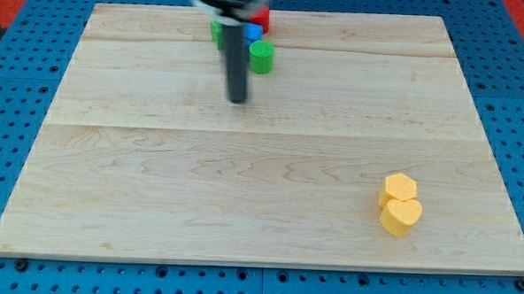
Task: Move the yellow hexagon below the group of blocks
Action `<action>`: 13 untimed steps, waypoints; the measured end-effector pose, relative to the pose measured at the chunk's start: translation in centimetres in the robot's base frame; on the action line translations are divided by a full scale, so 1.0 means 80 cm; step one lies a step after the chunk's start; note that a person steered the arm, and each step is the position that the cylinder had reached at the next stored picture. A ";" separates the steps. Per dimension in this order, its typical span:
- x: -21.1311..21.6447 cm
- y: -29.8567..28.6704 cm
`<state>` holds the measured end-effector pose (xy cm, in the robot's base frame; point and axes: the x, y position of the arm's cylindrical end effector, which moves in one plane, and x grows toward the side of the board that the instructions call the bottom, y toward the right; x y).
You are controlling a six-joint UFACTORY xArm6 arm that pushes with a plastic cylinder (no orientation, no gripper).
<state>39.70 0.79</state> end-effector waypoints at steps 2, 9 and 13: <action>0.114 0.238; 0.182 0.204; 0.036 0.036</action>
<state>42.60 3.66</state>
